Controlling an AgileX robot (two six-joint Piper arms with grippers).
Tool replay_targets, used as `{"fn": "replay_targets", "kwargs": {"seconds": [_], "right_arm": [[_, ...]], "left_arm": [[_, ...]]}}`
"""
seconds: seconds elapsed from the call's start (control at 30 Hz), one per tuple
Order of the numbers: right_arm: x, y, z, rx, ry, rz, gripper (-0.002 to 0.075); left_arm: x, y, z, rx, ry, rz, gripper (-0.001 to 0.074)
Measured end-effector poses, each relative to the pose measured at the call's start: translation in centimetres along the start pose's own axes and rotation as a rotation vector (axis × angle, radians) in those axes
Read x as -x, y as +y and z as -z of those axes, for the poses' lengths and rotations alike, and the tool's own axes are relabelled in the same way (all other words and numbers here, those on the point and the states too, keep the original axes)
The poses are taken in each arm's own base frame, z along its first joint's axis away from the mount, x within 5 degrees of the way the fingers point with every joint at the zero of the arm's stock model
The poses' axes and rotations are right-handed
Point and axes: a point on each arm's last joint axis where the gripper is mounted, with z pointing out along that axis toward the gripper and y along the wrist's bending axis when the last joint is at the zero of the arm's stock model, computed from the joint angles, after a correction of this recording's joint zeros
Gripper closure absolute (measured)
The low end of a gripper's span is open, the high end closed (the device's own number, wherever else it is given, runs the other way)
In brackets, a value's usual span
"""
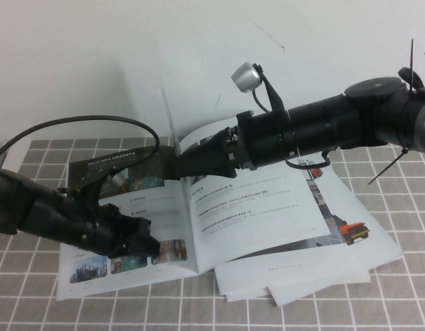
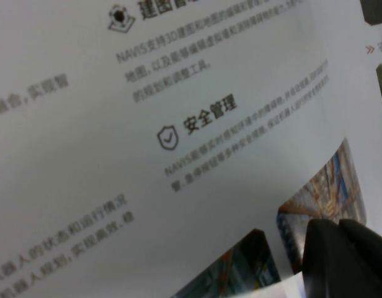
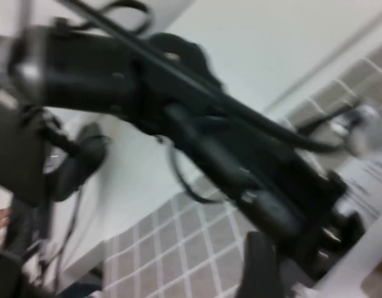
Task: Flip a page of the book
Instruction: Open the closed book
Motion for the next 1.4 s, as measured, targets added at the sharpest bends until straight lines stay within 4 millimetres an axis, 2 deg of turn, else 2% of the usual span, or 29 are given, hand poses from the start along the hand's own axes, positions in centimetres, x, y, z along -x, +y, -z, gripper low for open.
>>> {"fn": "replay_targets", "kwargs": {"seconds": [0.13, 0.27, 0.37, 0.47, 0.5, 0.53, 0.67, 0.83, 0.9, 1.03, 1.17, 1.23, 1.33, 1.4], "right_arm": [[1.5, 1.4, 0.2, 0.089, 0.0, 0.071, 0.0252], [2.5, 2.0, 0.4, 0.112, -0.012, 0.127, 0.0271], [2.7, 1.7, 0.4, 0.067, -0.008, 0.143, 0.037], [2.4, 0.8, 0.4, -0.032, 0.031, 0.148, 0.0534], [2.4, 0.3, 0.4, -0.086, 0.042, 0.138, 0.061], [2.1, -0.2, 0.4, -0.132, 0.056, 0.121, 0.065], [1.2, -1.8, 0.4, -0.257, 0.086, 0.05, 0.0712], [-0.5, -3.5, -0.4, -0.249, 0.133, -0.015, 0.0724], [-1.3, -4.0, -0.8, -0.222, 0.165, -0.037, 0.0726], [-2.7, -4.3, -1.5, -0.167, 0.229, -0.059, 0.0726], [-3.5, -3.7, -2.8, -0.139, 0.288, -0.038, 0.0727], [-3.8, -3.2, -3.6, -0.126, 0.311, -0.026, 0.0727], [-4.1, -2.4, -4.9, -0.124, 0.337, 0.002, 0.0727], [-4.3, -2.0, -5.8, -0.131, 0.346, 0.021, 0.0727]], "left_arm": [[0.0, 0.0, 0.0, -0.001, 0.0, -0.002, 0.0738], [0.0, 0.0, 0.0, -0.002, 0.002, -0.004, 0.0738], [0.0, -0.1, 0.0, -0.006, 0.004, -0.004, 0.0738], [-0.1, -0.1, 0.0, -0.015, 0.011, -0.004, 0.0738], [-0.1, -0.2, 0.0, -0.019, 0.014, -0.004, 0.0738], [-0.1, -0.2, 0.0, -0.02, 0.015, -0.004, 0.0738], [0.0, -0.3, 0.0, -0.03, 0.004, 0.001, 0.0738], [0.3, -0.8, 0.6, -0.061, -0.014, -0.024, 0.0738], [1.2, -1.6, 1.9, -0.078, -0.05, -0.051, 0.0738], [3.7, -4.2, 7.1, -0.113, -0.181, -0.127, 0.0738], [6.3, -8.4, 14.1, -0.16, -0.377, -0.244, 0.0738], [7.2, -11.2, 17.6, -0.172, -0.485, -0.333, 0.0738], [7.7, -14.2, 20.6, -0.173, -0.558, -0.442, 0.0738], [7.7, -15.2, 21.0, -0.158, -0.55, -0.483, 0.0738]]}}
